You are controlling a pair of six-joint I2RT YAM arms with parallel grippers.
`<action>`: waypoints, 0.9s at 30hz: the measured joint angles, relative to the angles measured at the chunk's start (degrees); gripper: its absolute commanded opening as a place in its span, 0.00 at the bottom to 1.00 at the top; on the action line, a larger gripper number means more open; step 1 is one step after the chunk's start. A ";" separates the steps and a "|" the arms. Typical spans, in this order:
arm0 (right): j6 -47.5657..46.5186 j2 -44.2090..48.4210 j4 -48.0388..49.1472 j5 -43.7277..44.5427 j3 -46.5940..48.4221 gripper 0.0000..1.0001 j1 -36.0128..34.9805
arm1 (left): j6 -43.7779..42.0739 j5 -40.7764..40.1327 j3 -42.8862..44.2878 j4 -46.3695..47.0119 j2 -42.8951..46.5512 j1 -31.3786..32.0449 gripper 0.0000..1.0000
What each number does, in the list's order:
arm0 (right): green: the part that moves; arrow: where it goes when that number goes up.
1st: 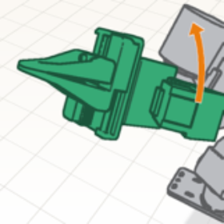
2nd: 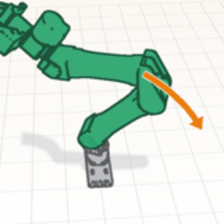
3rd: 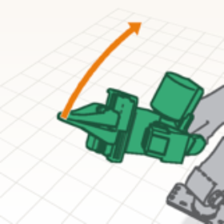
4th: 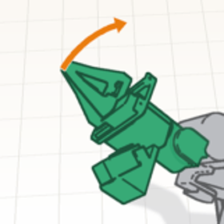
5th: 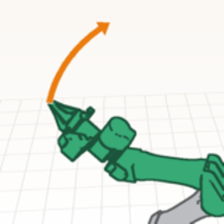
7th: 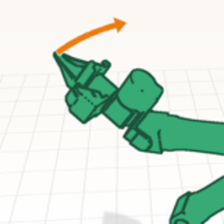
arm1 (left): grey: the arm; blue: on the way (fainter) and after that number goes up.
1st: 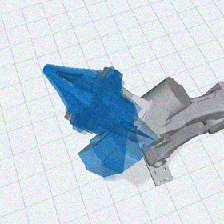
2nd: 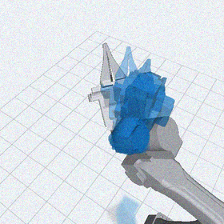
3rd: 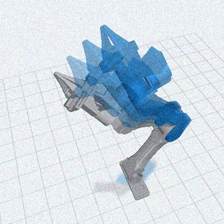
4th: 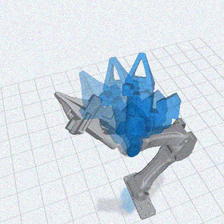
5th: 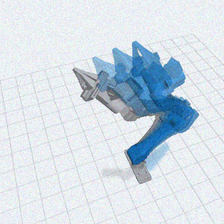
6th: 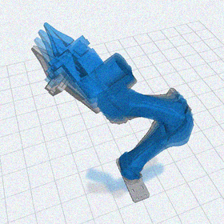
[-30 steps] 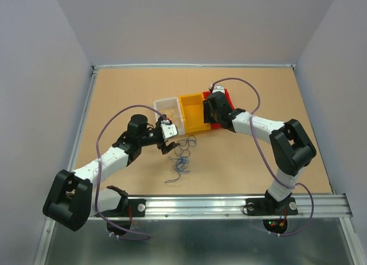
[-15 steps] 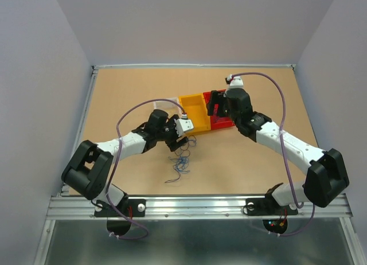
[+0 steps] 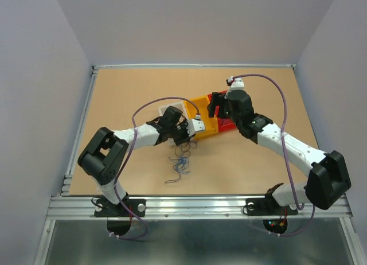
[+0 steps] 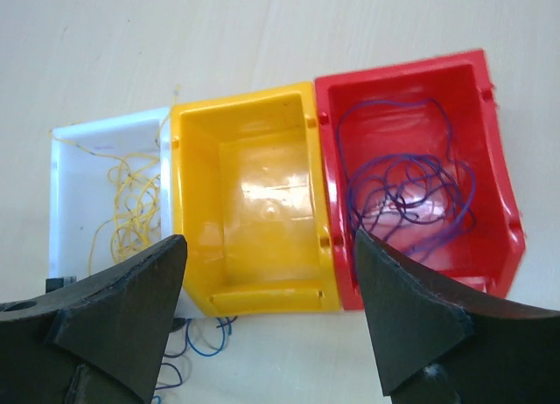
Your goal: Untangle the cables
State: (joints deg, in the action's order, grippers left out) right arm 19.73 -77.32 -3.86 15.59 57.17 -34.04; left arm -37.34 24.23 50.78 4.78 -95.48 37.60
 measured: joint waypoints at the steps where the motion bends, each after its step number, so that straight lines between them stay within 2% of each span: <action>1: 0.00 0.04 -0.02 -0.02 0.00 0.83 0.00 | 0.15 0.13 0.39 -0.46 -0.02 0.31 0.05; 2: 0.00 0.07 -0.02 -0.11 -0.02 0.83 0.00 | -0.15 0.81 0.46 -1.05 -0.02 0.37 0.00; 12: 0.00 3.39 0.00 -0.15 -1.64 0.82 0.00 | 0.46 1.75 -3.06 -4.37 5.03 0.68 0.00; 21: 0.00 3.52 0.02 -0.20 -1.73 0.82 0.00 | 4.09 -6.49 -3.45 -0.52 5.14 -0.48 0.00; 27: 0.00 3.56 0.02 -0.28 -1.73 0.82 0.00 | 4.72 -10.40 1.42 3.08 -1.27 -2.32 0.00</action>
State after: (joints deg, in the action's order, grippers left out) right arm 19.73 -73.76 -3.84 15.31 55.44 -34.04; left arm -32.62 13.82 52.21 7.86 -96.75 35.29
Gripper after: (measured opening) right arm 0.819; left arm 0.320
